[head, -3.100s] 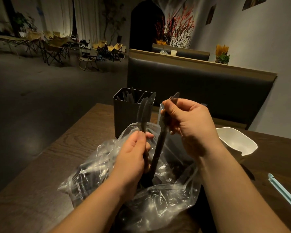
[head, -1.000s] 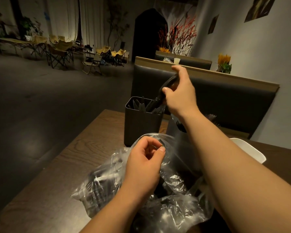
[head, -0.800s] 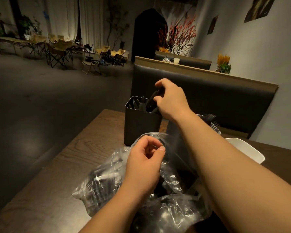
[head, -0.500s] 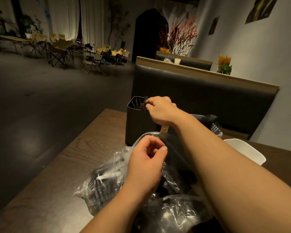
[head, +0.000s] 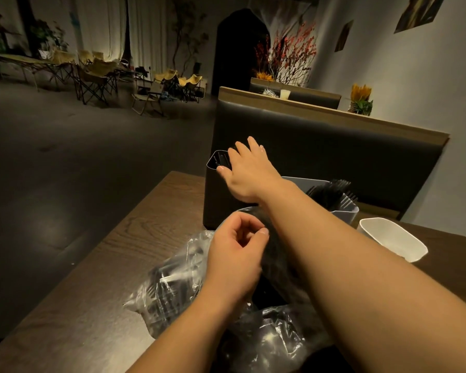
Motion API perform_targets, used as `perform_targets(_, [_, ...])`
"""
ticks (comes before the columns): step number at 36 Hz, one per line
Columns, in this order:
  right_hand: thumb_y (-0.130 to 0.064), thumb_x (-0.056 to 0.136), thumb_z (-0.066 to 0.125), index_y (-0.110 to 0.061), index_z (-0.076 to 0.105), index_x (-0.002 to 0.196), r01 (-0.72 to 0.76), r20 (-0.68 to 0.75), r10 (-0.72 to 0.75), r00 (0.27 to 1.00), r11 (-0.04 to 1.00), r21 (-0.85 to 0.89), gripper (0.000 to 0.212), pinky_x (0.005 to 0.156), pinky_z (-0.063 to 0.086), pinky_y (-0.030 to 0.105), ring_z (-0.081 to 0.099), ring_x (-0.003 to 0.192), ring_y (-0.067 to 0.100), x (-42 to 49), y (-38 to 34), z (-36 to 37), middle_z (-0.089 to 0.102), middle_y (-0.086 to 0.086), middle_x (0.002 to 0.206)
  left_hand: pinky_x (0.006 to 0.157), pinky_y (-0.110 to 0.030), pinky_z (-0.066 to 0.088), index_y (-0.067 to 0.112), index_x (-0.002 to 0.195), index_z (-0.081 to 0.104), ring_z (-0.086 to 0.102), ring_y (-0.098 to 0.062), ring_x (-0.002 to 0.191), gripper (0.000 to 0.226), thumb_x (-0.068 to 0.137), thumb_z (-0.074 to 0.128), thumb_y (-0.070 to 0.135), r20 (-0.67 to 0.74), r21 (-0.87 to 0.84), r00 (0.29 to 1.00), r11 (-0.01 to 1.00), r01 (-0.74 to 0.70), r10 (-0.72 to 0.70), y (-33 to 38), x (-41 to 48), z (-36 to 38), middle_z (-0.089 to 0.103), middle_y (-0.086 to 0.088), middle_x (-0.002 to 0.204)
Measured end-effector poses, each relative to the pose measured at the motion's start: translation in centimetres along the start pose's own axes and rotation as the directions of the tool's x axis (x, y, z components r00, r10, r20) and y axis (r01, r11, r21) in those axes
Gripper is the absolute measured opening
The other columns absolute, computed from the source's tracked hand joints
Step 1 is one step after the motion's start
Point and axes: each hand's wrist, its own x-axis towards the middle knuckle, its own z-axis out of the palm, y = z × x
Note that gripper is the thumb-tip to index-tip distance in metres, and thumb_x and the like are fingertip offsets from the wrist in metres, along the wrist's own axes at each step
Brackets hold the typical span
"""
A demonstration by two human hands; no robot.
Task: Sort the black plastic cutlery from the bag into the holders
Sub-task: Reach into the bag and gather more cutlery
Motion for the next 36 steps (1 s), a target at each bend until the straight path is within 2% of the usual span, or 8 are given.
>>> perform_targets(5, [-0.058, 0.102, 0.031, -0.017, 0.004, 0.16, -0.007, 0.072, 0.008, 0.997, 1.0, -0.019, 0.076, 0.122, -0.009, 0.055, -0.02, 0.152, 0.03, -0.2, 0.5, -0.2, 0.001, 0.004, 0.169, 0.06, -0.016, 0.044, 0.013, 0.083, 0.067, 0.049, -0.003, 0.063, 0.016, 0.089, 0.067, -0.002, 0.062, 0.032, 0.998, 0.999, 0.024, -0.026, 0.1, -0.1, 0.0, 0.058, 0.003, 0.07])
perform_targets(9, [-0.054, 0.103, 0.036, -0.022, 0.007, 0.161, -0.06, -0.01, 0.064, 0.998, 0.975, 0.216, 0.073, 0.12, -0.012, 0.059, -0.016, 0.153, 0.029, -1.6, 0.5, -2.2, 0.002, 0.002, 0.169, 0.055, -0.018, 0.042, 0.012, 0.087, 0.065, 0.049, -0.006, 0.059, 0.013, 0.092, 0.065, 0.0, 0.128, 0.055, 0.986, 0.993, 0.103, -0.109, 0.5, -0.1, -0.3, 0.057, 0.001, 0.068])
perform_targets(12, [-0.042, 0.104, 0.045, -0.019, 0.03, 0.155, 0.01, -0.151, 0.056, 0.987, 0.914, 0.407, 0.058, 0.124, 0.017, 0.048, 0.022, 0.151, 0.024, -4.9, 0.4, -4.6, 0.035, 0.005, 0.159, 0.051, -0.022, 0.045, -0.001, 0.095, 0.063, 0.055, -0.011, 0.056, 0.011, 0.092, 0.055, -0.008, 0.194, 0.11, 0.968, 0.984, 0.137, -0.157, 1.0, -0.3, -0.4, 0.062, -0.007, 0.072])
perform_targets(14, [-0.028, 0.102, 0.053, -0.016, 0.054, 0.136, 0.108, -0.211, 0.028, 0.977, 0.787, 0.607, 0.036, 0.103, 0.049, 0.032, 0.06, 0.118, 0.011, -8.3, 0.7, -5.8, 0.063, 0.001, 0.126, 0.053, -0.026, 0.048, -0.002, 0.099, 0.062, 0.059, -0.015, 0.058, 0.016, 0.091, 0.051, -0.01, 0.228, 0.193, 0.958, 0.972, 0.134, -0.177, 1.3, -0.3, -0.6, 0.063, -0.013, 0.075])
perform_targets(19, [0.013, 0.091, 0.05, -0.005, 0.065, 0.09, 0.108, -0.137, 0.033, 0.99, 0.437, 0.893, 0.023, 0.07, 0.06, 0.044, 0.071, 0.073, 0.028, -17.2, 2.6, -5.6, 0.071, 0.012, 0.079, 0.067, -0.03, 0.051, 0.02, 0.096, 0.065, 0.063, -0.016, 0.073, 0.013, 0.093, 0.06, 0.008, 0.361, 0.568, 0.932, 0.801, -0.19, -0.034, 0.2, -0.2, -1.2, 0.067, 0.001, 0.08])
perform_targets(25, [-0.027, 0.086, 0.068, -0.032, 0.065, 0.095, -0.098, 0.053, 0.086, 0.995, 0.952, 0.289, 0.012, 0.082, 0.057, 0.042, 0.066, 0.087, 0.011, -21.1, 4.3, -0.3, 0.069, -0.013, 0.09, 0.069, -0.028, 0.048, 0.03, 0.096, 0.062, 0.059, -0.006, 0.078, 0.02, 0.084, 0.072, 0.019, 0.528, 0.695, 0.849, 0.558, -0.454, 0.032, 0.8, -1.0, -1.1, 0.064, 0.012, 0.082])
perform_targets(31, [-0.064, 0.071, 0.074, -0.038, 0.047, 0.135, -0.134, 0.366, 0.122, 0.923, 0.991, 0.006, 0.074, 0.095, 0.051, 0.042, 0.056, 0.121, 0.02, -22.9, 4.1, -0.2, 0.057, -0.008, 0.134, 0.068, -0.03, 0.04, 0.03, 0.098, 0.056, 0.053, -0.013, 0.084, 0.024, 0.086, 0.072, 0.044, 0.552, 0.829, 0.824, 0.196, -0.524, -0.131, 2.5, -2.6, -1.2, 0.058, 0.01, 0.089])
perform_targets(36, [-0.066, 0.069, 0.078, -0.037, 0.009, 0.158, -0.088, 0.487, 0.138, 0.863, 0.988, -0.125, 0.117, 0.113, 0.034, 0.045, 0.031, 0.145, 0.029, -22.8, 4.2, -1.2, 0.022, 0.001, 0.163, 0.086, -0.034, 0.049, 0.031, 0.101, 0.058, 0.056, -0.018, 0.098, 0.036, 0.077, 0.077, 0.051, 0.481, 0.875, 0.839, 0.083, -0.477, -0.254, 4.8, -4.0, -1.3, 0.057, 0.009, 0.097])
